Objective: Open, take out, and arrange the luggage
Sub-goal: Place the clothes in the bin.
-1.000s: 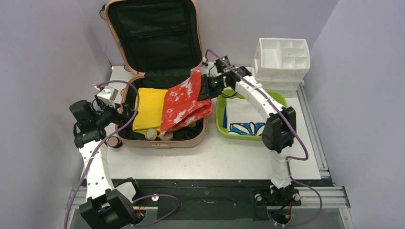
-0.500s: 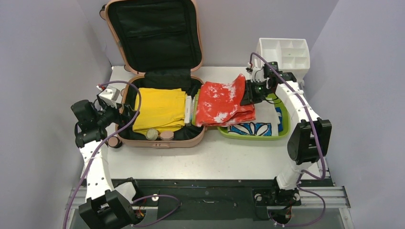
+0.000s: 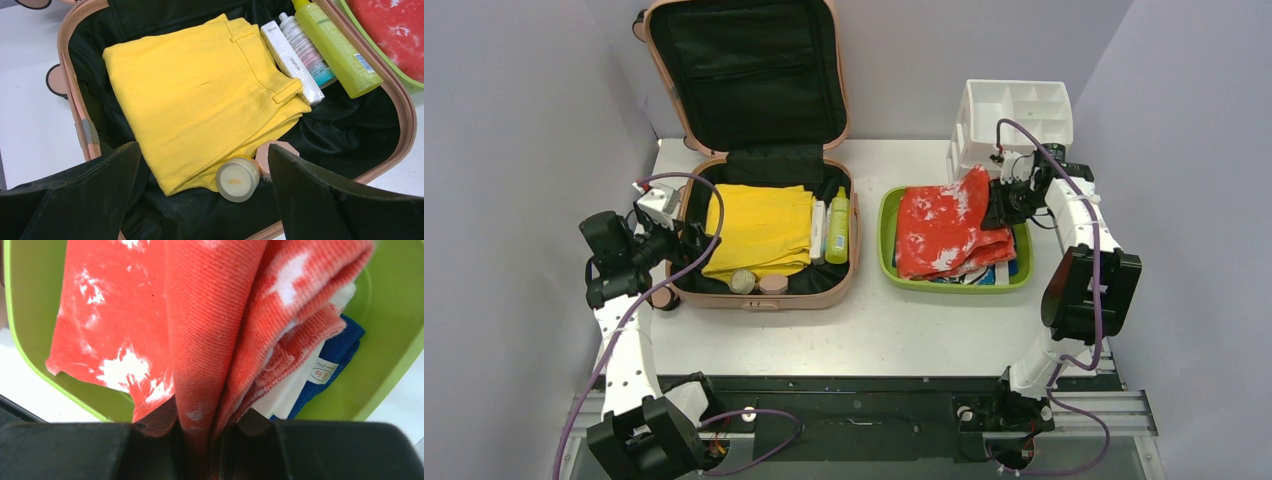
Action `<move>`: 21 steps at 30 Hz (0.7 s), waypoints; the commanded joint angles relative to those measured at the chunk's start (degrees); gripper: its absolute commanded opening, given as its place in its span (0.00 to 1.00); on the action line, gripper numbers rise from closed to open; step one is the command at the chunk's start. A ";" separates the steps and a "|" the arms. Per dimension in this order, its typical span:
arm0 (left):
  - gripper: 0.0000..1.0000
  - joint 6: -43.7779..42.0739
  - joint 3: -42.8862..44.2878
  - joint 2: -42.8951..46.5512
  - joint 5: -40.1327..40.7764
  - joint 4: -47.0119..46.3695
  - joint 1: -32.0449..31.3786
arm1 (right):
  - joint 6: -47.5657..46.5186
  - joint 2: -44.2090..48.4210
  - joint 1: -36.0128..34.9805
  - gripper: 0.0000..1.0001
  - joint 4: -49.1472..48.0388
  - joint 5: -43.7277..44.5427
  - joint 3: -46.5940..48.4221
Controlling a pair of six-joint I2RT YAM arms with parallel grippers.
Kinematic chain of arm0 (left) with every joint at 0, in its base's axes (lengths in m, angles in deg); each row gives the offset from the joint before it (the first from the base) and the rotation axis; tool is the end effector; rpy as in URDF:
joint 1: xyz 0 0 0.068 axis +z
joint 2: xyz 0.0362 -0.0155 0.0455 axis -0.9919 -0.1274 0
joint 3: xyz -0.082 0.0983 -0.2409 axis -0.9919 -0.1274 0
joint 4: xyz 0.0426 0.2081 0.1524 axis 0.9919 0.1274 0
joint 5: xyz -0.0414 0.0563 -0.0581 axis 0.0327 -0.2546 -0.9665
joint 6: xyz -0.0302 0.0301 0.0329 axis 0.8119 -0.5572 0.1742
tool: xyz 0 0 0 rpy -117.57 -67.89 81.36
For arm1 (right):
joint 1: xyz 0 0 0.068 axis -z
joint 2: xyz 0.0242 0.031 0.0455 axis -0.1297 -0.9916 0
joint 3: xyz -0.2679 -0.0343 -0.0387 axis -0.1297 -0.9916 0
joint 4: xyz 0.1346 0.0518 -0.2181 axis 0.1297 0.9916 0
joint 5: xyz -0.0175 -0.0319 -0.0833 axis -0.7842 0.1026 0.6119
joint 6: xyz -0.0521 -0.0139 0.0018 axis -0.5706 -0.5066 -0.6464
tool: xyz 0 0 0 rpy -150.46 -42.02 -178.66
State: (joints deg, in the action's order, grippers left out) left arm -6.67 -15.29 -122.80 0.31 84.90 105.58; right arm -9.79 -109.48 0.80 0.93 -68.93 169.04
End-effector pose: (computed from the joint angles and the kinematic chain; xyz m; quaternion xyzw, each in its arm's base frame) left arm 0.2072 0.0593 0.3093 0.1532 0.7984 -0.1678 0.5576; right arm 0.3589 -0.0320 0.2746 -0.1306 0.9335 0.2390 0.2334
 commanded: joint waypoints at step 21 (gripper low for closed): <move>0.96 -0.29 -0.13 0.63 -0.63 -2.11 -0.51 | 1.04 7.85 2.73 0.80 -11.52 21.03 1.25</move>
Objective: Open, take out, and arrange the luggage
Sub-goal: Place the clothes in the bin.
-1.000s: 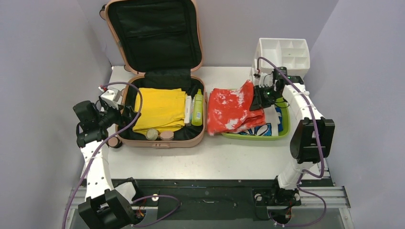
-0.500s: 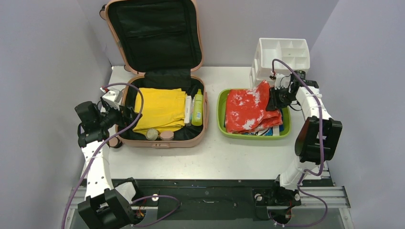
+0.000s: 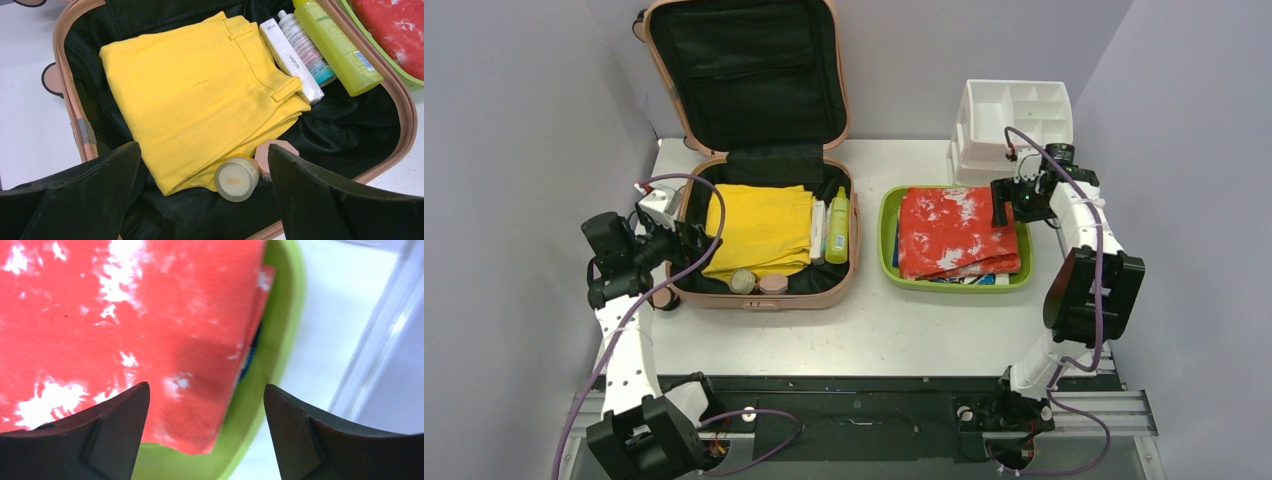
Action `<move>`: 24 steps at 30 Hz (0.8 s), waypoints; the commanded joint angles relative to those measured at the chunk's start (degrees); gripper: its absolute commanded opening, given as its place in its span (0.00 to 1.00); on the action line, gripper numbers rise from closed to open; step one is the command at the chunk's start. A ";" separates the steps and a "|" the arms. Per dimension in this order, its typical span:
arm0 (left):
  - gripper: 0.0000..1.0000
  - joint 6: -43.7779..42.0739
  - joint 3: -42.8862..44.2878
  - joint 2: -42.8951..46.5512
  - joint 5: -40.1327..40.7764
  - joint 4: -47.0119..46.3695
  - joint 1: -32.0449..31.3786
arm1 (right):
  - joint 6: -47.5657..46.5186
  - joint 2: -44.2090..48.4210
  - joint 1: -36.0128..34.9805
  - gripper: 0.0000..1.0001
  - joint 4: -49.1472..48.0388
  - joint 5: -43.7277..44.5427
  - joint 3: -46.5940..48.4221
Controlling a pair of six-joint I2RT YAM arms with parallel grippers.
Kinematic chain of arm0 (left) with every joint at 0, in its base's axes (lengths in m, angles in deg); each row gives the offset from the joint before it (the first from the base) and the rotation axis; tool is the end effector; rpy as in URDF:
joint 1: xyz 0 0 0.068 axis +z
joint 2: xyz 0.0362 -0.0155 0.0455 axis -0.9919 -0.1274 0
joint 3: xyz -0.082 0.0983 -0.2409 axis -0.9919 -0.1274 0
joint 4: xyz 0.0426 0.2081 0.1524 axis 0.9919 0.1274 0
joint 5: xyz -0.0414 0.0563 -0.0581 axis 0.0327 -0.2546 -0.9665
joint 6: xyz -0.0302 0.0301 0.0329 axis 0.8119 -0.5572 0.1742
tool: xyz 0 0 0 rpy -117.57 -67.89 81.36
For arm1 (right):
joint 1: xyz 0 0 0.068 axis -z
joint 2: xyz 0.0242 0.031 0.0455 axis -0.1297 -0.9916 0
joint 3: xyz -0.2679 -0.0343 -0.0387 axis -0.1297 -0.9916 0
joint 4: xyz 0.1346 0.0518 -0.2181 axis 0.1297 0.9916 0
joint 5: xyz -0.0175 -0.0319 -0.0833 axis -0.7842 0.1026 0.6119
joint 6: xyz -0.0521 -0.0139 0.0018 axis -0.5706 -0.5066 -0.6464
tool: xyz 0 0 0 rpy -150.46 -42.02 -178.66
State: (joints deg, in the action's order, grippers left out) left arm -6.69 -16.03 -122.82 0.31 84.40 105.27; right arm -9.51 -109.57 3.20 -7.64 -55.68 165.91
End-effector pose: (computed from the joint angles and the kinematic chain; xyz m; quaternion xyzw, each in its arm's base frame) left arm 0.2077 0.0582 0.3056 0.1546 0.7990 -0.1703 0.5557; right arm 0.3662 -0.0562 0.2609 -0.0976 0.9542 0.1137 0.2589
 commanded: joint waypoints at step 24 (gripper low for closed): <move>0.96 -16.88 4.38 -15.21 28.74 -1.05 -34.62 | 1.99 -0.86 -12.17 0.49 -6.64 -2.05 -7.36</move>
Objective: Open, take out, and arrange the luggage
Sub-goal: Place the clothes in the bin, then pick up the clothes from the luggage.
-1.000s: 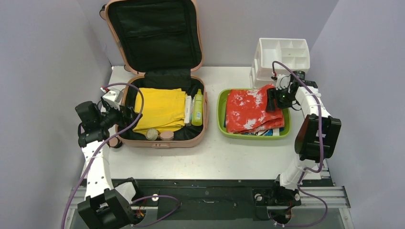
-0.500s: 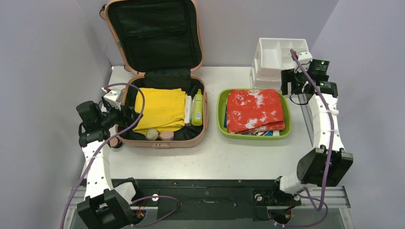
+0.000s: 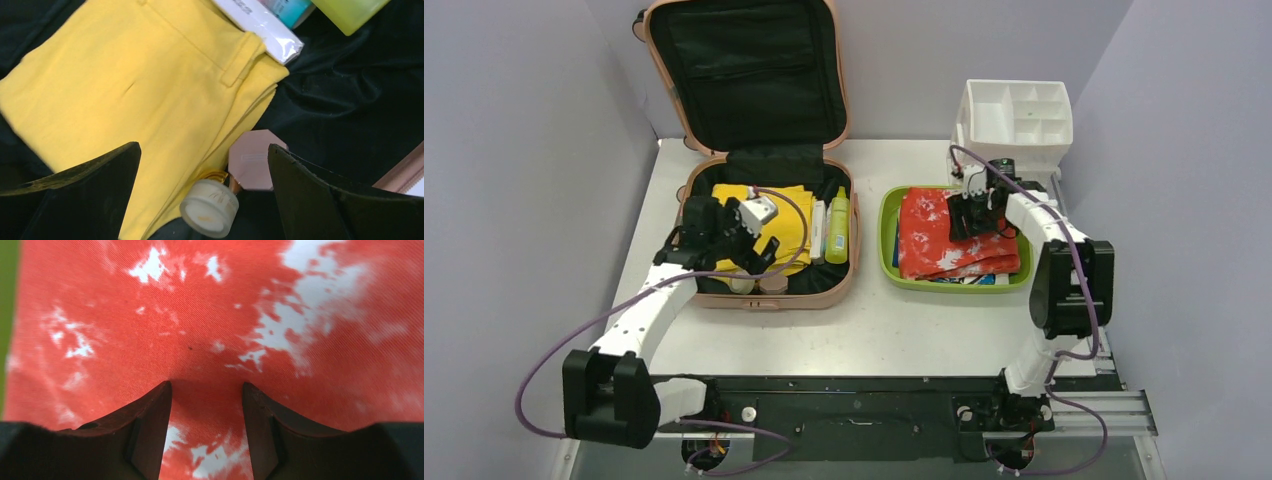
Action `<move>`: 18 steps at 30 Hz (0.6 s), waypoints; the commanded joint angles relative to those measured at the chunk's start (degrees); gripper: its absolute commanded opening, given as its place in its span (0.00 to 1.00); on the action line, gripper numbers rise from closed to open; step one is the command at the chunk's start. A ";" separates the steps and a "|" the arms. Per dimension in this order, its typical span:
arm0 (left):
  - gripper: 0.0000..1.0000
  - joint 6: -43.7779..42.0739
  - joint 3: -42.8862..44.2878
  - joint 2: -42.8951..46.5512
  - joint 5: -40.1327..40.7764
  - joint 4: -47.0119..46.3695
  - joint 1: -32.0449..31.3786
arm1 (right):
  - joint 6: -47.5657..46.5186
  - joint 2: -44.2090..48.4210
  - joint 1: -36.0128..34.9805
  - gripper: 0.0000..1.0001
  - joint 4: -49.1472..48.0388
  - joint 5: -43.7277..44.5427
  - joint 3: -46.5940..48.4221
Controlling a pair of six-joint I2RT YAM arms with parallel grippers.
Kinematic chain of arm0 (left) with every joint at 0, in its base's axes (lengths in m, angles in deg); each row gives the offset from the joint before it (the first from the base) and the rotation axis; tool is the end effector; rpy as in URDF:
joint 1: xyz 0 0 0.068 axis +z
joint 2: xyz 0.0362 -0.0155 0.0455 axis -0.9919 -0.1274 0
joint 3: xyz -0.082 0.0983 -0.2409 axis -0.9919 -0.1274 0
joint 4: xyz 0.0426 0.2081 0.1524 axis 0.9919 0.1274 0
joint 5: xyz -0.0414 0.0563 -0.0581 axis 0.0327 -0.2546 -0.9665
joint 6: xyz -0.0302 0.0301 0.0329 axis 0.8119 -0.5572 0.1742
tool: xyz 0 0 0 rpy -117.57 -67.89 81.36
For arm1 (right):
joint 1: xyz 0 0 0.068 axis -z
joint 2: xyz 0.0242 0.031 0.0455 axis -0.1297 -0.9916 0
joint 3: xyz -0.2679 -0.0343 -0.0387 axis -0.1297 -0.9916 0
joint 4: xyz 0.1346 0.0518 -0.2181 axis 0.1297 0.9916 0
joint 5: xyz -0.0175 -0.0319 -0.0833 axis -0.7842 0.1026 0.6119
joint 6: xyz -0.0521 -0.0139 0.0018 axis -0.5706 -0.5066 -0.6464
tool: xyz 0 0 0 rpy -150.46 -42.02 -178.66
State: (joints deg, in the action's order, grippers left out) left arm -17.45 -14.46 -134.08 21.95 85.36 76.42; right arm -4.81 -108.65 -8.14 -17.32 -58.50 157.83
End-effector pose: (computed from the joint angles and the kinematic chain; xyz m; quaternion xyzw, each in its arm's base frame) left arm 0.2523 -0.0430 0.2667 0.3368 0.8193 -0.1220 0.4477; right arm 0.3659 0.0185 0.2332 -0.1613 0.9362 0.1689 0.2626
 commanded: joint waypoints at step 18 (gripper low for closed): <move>0.99 -24.12 8.72 -28.82 5.92 -6.36 -12.19 | -2.80 -0.07 -1.96 0.65 22.02 -9.01 32.67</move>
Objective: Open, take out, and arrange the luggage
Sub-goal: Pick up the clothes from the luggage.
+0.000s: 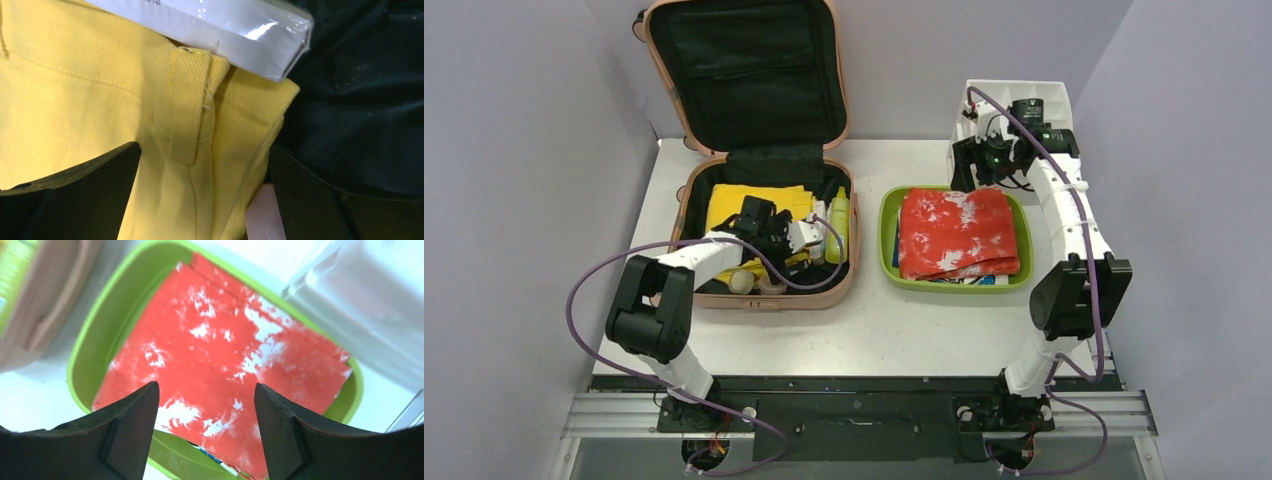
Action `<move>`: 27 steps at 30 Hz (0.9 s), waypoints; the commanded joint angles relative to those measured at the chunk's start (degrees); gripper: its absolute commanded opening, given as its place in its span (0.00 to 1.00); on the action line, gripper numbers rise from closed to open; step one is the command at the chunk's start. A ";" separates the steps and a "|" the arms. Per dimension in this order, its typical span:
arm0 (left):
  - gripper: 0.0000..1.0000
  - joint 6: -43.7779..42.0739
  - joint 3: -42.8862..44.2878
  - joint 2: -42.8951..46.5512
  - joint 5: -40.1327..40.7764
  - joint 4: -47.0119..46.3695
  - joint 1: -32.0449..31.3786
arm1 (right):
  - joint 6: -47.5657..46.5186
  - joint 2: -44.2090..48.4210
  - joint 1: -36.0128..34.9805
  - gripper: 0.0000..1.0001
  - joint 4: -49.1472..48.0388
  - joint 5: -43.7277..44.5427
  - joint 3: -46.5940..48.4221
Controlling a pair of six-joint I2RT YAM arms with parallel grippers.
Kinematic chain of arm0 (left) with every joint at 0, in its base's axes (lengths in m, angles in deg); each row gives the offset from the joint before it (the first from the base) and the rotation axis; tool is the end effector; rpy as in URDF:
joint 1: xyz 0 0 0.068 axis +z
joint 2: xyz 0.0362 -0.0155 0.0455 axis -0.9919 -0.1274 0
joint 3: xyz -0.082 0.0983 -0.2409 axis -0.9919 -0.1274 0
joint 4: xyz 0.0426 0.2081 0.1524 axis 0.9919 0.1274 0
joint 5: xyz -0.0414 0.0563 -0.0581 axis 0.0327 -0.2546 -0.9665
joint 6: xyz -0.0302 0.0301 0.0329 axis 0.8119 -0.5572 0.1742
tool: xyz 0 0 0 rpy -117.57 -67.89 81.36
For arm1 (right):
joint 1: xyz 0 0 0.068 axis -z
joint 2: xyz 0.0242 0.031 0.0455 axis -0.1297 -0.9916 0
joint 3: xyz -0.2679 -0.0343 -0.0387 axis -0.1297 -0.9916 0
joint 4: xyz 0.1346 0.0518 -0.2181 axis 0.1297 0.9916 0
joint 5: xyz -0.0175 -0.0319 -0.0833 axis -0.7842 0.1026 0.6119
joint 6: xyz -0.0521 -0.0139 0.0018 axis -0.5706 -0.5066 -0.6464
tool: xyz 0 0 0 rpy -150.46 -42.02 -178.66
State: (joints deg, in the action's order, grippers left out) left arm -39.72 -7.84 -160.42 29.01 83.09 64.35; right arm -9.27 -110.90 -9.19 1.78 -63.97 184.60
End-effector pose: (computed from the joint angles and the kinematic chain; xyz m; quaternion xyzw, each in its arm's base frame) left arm 0.3081 -0.1138 0.1785 0.5587 0.7640 -0.0725 0.3144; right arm 0.3803 0.0287 0.3447 -0.2249 0.9011 0.1969 0.3142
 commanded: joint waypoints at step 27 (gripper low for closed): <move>0.07 23.11 11.70 -0.73 -11.35 -6.60 10.37 | 47.96 -11.95 -15.58 0.83 -31.05 -24.97 9.21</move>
State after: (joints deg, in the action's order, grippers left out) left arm -22.32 1.63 -165.22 19.37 83.26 71.37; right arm 13.44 -120.43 -24.40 -5.52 -80.84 197.13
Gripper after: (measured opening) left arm 0.257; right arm 0.826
